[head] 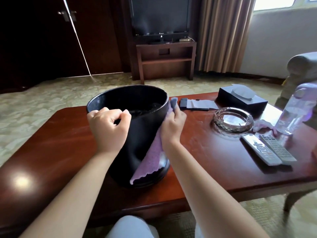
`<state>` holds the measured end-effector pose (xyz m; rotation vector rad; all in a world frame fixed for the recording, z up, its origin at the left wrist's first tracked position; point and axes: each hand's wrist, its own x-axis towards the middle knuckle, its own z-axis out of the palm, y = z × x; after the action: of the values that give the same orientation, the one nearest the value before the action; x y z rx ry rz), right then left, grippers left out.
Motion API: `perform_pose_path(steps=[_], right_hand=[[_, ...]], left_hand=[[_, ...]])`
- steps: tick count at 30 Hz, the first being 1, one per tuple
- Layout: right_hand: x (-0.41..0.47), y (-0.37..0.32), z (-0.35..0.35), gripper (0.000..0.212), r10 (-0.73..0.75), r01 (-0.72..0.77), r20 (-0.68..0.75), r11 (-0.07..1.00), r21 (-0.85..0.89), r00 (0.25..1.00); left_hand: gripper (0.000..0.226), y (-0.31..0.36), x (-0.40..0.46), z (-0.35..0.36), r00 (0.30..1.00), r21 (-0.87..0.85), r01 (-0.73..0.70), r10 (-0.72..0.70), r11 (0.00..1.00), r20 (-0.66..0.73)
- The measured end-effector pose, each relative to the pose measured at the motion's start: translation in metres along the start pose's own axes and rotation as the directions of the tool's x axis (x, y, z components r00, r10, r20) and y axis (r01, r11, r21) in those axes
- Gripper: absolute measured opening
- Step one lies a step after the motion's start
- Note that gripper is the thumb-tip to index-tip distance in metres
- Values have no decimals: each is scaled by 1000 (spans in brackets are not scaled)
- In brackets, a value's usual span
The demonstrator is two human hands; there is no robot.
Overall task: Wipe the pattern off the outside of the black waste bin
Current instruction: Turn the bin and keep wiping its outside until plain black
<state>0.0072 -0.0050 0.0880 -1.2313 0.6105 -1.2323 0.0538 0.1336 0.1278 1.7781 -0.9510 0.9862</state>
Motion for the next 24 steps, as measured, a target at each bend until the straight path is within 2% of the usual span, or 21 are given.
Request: perform_pose_path(steps=[3, 6, 7, 9, 10, 11, 12, 14, 17, 18, 19, 20, 21, 22, 23, 24], right_hand=[[-11, 47, -19, 32, 310, -307, 12, 944, -121, 951], [-41, 81, -38, 34, 518, -522, -91, 810, -266, 850], [-49, 84, -43, 35, 568, -581, -136, 765, -277, 812], [-63, 76, -40, 32, 642, -674, -211, 717, -176, 737], [-72, 67, -35, 30, 624, -655, -212, 745, -129, 752], [-81, 58, -29, 29, 543, -569, -193, 814, -117, 817], [-91, 49, -24, 30, 421, -442, -165, 889, -120, 892], [-110, 26, -13, 37, 196, -204, -78, 971, -122, 978], [-111, 7, -2, 48, -96, 101, 37, 980, -171, 995], [-105, 5, -1, 49, -149, 152, 29, 973, -172, 988], [-97, 8, 0, 46, -140, 136, -14, 978, -158, 990], [-90, 14, -2, 39, -59, 44, -97, 986, -158, 994], [-85, 21, -5, 28, 83, -108, -216, 988, -108, 973], [-81, 34, -9, 21, 217, -262, -330, 960, -98, 919], [-82, 43, -15, 22, 368, -420, -369, 905, -68, 853], [-87, 51, -21, 25, 447, -520, -348, 841, -152, 824]], left_hand=[[46, 0, -1, 1, 1000, 8, -5, 5, 1000, -17], [45, -1, -1, 2, 1000, 18, -9, 10, 1000, -17], [45, -1, -1, 2, 1000, 21, -6, 7, 1000, -13], [43, -1, -1, 3, 1000, 26, 5, -4, 1000, -8], [42, -1, -1, 3, 1000, 23, 7, -7, 1000, -9], [42, -1, -1, 3, 1000, 21, 6, -5, 1000, -11], [42, -1, -1, 3, 1000, 22, 2, -2, 1000, -13], [43, -1, -1, 2, 1000, 30, -5, 5, 1000, -13], [44, -2, -2, 2, 1000, 32, -14, 14, 999, -12], [44, -2, -2, 2, 1000, 32, -18, 18, 999, -13], [44, -3, -2, 2, 1000, 31, -20, 21, 999, -14], [44, -3, -1, 2, 1000, 30, -19, 19, 999, -14], [44, -3, -1, 2, 1000, 30, -16, 16, 999, -14], [44, -3, -1, 3, 1000, 31, -14, 15, 999, -15], [45, -3, -2, 3, 1000, 31, -15, 15, 999, -17], [44, -2, -2, 3, 1000, 31, -15, 16, 999, -19]])
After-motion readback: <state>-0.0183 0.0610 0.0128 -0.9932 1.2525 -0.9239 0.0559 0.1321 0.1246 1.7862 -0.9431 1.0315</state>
